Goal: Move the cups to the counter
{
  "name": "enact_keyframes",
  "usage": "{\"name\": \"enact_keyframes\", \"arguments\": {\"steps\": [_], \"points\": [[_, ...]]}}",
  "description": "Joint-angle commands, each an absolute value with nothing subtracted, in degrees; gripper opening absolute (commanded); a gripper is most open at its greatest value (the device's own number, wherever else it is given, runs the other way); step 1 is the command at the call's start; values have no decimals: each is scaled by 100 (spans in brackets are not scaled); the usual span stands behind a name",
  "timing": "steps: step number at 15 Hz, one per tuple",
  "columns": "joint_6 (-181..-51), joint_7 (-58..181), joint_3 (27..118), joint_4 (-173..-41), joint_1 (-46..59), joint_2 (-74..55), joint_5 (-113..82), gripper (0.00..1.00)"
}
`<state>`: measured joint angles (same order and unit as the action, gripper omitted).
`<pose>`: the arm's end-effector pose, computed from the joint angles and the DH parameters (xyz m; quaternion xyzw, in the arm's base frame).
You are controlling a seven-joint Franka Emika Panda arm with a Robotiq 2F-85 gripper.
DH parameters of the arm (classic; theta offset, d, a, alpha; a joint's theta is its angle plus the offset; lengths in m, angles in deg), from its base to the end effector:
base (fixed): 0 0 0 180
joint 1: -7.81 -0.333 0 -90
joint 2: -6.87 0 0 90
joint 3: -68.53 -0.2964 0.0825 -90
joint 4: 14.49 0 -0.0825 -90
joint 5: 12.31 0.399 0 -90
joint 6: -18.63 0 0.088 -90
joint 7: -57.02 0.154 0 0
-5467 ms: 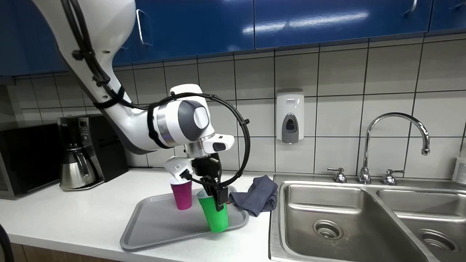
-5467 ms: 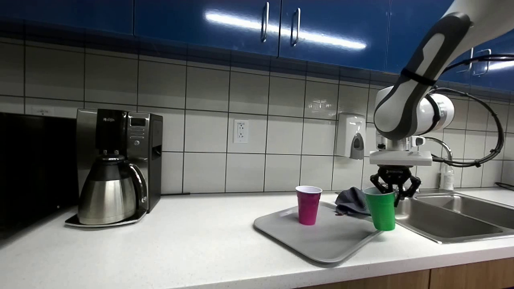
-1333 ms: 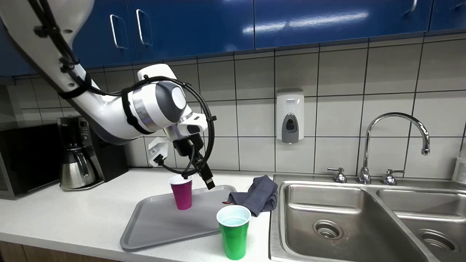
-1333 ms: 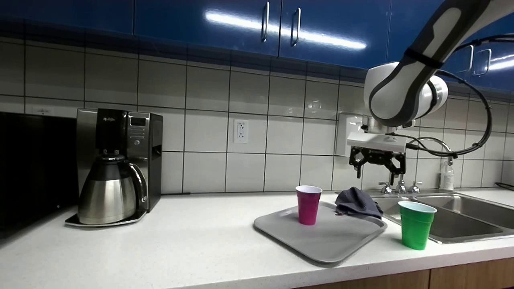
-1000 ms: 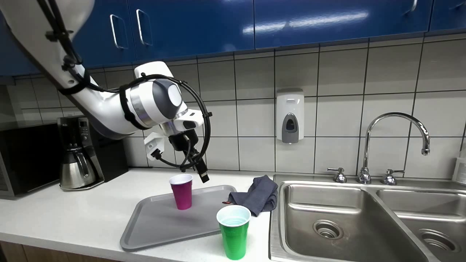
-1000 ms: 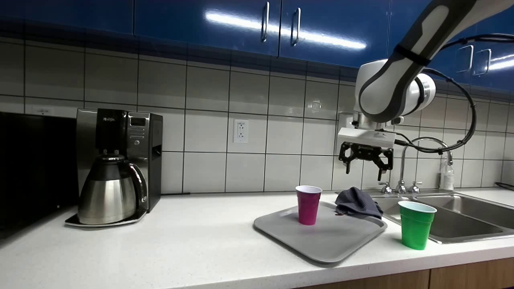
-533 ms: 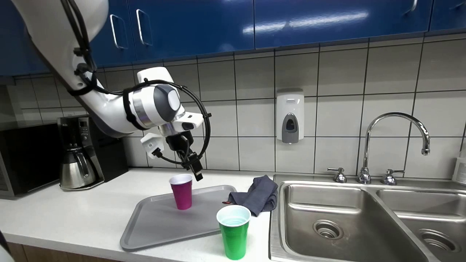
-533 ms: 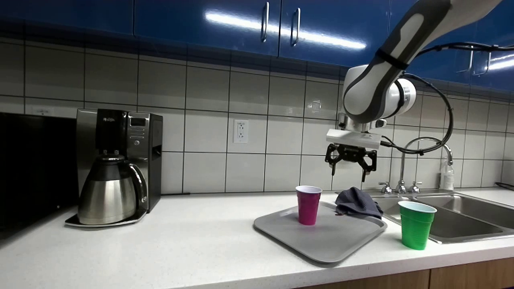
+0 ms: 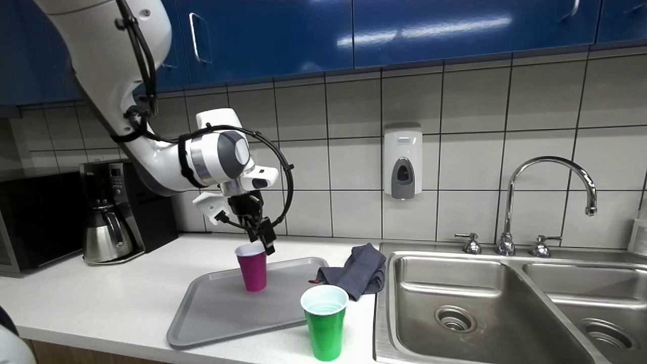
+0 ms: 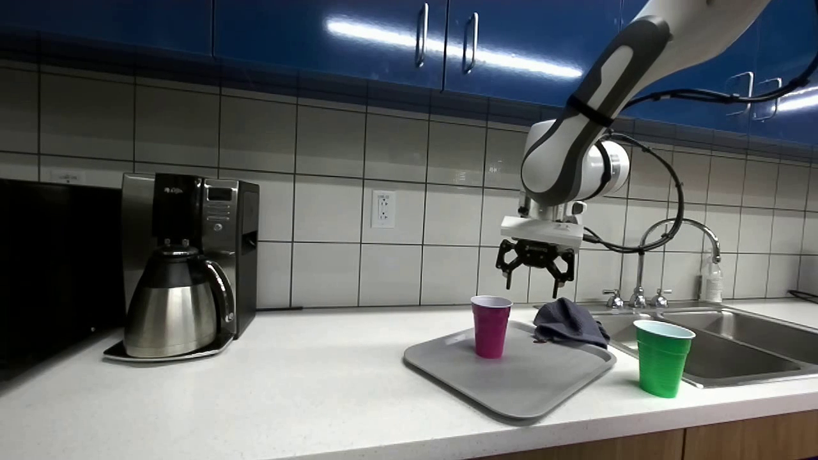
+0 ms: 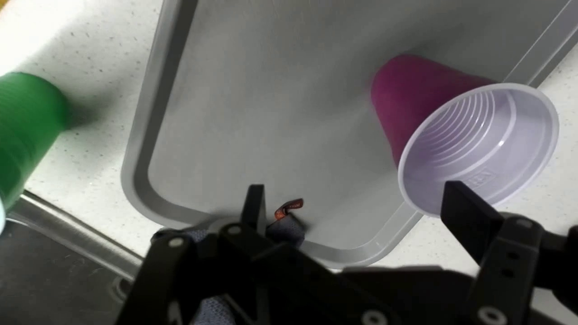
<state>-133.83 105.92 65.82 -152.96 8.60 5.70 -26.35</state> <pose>0.5293 0.0195 0.2463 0.9450 -0.3002 0.1292 0.0137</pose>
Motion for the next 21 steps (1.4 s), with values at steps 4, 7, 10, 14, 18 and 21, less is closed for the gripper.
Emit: {"name": "enact_keyframes", "arguments": {"steps": [4,7,10,14,18,21], "points": [[-13358,10062,6672,-14768,636,-18,-2303,100],[-13362,9898,6700,-14655,572,-200,-2185,100],[-13357,9736,6730,-14566,523,-370,-2042,100],[-13347,9598,6782,-14468,472,-572,-1926,100],[-13344,9566,6874,-14402,403,-670,-1897,65],[-13363,9579,6929,-14373,349,-700,-1912,42]]}}
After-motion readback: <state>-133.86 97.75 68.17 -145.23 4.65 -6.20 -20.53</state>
